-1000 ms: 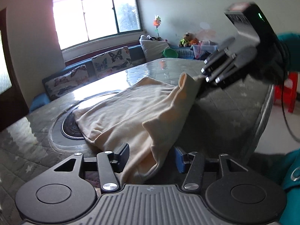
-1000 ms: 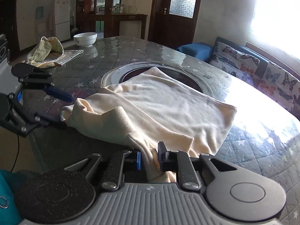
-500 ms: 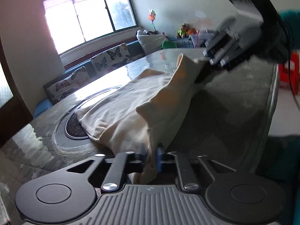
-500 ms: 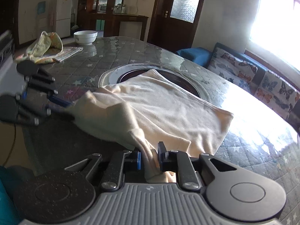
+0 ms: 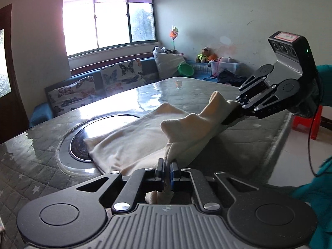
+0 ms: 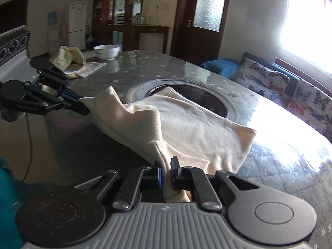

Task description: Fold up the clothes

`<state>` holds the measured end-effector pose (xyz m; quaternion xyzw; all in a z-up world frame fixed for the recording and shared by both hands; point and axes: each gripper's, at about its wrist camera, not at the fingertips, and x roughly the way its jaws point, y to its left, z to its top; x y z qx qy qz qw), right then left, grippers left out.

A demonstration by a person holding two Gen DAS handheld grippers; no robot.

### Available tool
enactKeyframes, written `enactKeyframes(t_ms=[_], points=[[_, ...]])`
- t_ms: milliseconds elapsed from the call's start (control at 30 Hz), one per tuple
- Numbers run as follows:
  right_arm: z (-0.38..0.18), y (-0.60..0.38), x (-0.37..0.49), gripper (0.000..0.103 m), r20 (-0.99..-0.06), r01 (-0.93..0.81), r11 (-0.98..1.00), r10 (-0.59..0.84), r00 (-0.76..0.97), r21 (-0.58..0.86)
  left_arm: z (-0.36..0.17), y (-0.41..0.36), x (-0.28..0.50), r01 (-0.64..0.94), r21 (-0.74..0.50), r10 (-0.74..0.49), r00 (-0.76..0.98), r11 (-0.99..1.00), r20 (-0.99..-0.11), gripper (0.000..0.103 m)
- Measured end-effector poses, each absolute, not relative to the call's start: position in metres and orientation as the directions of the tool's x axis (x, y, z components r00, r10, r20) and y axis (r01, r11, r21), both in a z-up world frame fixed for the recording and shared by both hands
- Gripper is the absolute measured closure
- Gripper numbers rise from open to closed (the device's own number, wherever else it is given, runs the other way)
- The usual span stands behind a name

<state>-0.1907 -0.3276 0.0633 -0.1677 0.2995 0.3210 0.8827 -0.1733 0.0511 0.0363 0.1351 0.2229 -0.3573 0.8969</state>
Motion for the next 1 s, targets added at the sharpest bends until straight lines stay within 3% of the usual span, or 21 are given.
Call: enactKeyframes(t_ms=[367,667,1000], points=[[0.091,-0.337,-0.253,0.096,-0.677,-0.715,0.696,0.497,0.543,-0.063,0.058,0.056,-0.213,0.707,-0.014,-0.622,0.612,0.707,-0.488,0.098],[0.097,-0.341,-0.193,0.097,-0.653,-0.665,0.746,0.480,0.586,-0.048,0.061,0.044,-0.147,0.670,-0.021,-0.600,0.651,0.742,-0.465,0.098],[0.073,-0.339,-0.088,0.097,-0.683,-0.603,0.797,0.426,0.594,-0.028,0.032,0.015,-0.043,0.591,-0.010,-0.508,0.683,0.806,-0.525,0.098]])
